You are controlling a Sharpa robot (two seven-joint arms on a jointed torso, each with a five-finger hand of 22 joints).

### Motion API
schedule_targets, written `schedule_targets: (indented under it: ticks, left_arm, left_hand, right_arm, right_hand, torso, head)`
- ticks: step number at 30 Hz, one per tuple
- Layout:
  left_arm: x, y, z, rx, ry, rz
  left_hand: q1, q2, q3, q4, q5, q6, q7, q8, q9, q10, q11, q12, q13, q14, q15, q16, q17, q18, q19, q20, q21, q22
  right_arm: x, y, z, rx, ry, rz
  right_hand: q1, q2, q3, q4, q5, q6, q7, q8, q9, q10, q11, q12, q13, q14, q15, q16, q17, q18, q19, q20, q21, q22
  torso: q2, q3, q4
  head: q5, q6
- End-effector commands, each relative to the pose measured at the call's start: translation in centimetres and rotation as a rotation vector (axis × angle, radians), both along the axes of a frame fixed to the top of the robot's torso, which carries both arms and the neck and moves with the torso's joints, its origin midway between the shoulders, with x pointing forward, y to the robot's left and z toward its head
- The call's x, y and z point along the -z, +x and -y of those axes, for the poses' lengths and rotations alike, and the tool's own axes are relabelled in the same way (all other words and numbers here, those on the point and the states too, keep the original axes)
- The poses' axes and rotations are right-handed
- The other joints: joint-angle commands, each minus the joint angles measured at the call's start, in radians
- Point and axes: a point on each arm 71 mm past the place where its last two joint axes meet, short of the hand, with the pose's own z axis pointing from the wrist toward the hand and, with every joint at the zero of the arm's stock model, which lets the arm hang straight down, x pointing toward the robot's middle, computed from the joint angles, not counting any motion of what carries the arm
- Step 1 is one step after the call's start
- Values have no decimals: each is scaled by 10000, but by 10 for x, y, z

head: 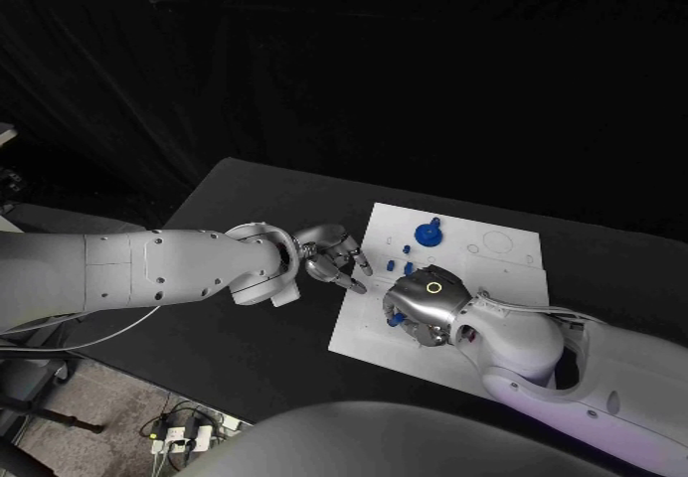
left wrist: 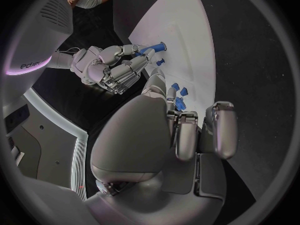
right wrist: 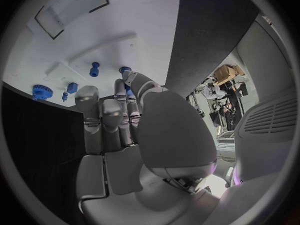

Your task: Assemble the parts on the task board

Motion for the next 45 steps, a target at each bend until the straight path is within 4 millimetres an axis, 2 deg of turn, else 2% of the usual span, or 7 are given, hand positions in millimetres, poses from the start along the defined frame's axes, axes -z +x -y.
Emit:
schedule_targets:
  ticks: [1,16,21,26,30,37,45]
  left_arm:
    - [0,-1,3,178,-3,-117]
    - [2,-1,5,271,46,-272]
    - [2,-1,5,286,57,-301]
    - [2,-1,5,285,74,-324]
    - [3,-1,5,285,94,-353]
    - [3,0,5,267,119,-383]
    - [3,0,3,196,82,-348]
  left_hand:
    - [-14,75,8,6,48,93,4,63,-12,37,-33,-41,408,1017,-10,25,2634,138,59,-23,53,2145]
    - [-20,90,6,11,68,91,6,67,-14,29,-32,-50,396,1017,-10,25,2634,140,52,-24,45,2142]
    - [-20,90,6,11,68,91,6,67,-14,29,-32,-50,396,1017,-10,25,2634,140,52,-24,45,2142]
    - [-20,94,2,10,81,89,5,71,-16,20,-33,-60,384,1017,-11,25,2634,142,43,-24,36,2138]
    - [-20,96,1,10,85,92,4,74,-16,19,-33,-61,383,1017,-11,25,2634,142,43,-25,36,2139]
    - [-20,97,-1,10,89,96,3,78,-15,20,-33,-60,385,1017,-11,25,2634,142,44,-25,36,2139]
    - [-19,99,-6,7,99,111,-1,92,-13,30,-36,-50,397,1017,-11,25,2634,140,49,-26,42,2141]
  right_arm:
    - [0,0,-1,-4,1,95]
    - [4,0,1,66,-297,-71]
    - [5,0,2,128,-467,-123]
    - [6,0,4,194,-512,-147]
    - [6,0,5,229,-466,-146]
    - [4,0,9,295,-69,-42]
    - [-7,-3,23,210,1420,225]
  right_hand:
    - [-92,-17,25,-36,16,196,117,47,101,64,-3,-37,-9,-52,-2,-33,19,-18,-51,21,-19,910]
    - [-79,-34,42,-71,39,171,126,14,108,63,7,-88,-11,-98,2,-69,-63,3,-113,22,-131,883]
    - [-245,-140,125,-52,-160,-637,275,-531,-62,-593,275,-615,-139,-302,203,-186,-260,25,-350,135,-508,790]
    - [-417,-324,186,-45,-604,-2011,-65,-1358,-426,-1725,645,-1183,-229,-566,470,-258,-424,61,-611,360,-916,699]
    - [-455,-342,46,-103,-790,-2831,-372,-1390,-678,-2610,799,-1386,-171,-749,482,-282,-503,136,-771,460,-1190,649]
    - [-367,-236,-485,-187,-958,-3777,-676,-1339,-1026,-3816,948,-1166,143,-1158,567,-362,-771,221,-1111,587,-1748,554]
    - [-382,-183,-892,-4,-1230,-3908,-784,-1337,-1149,-4245,894,-752,395,-1106,546,-250,-613,221,-1026,586,-1680,588]
  torso:
    - [-4,0,-4]
    - [2,1,-9]
    - [-2,1,-4]
    - [-5,2,-3]
    - [-3,2,-2]
    - [2,3,1]
    - [0,5,0]
  head:
    - [-5,-1]
    - [-47,-1]
    - [-58,-1]
    - [-52,-1]
    - [-50,-1]
    - [-59,-1]
    - [-87,-1]
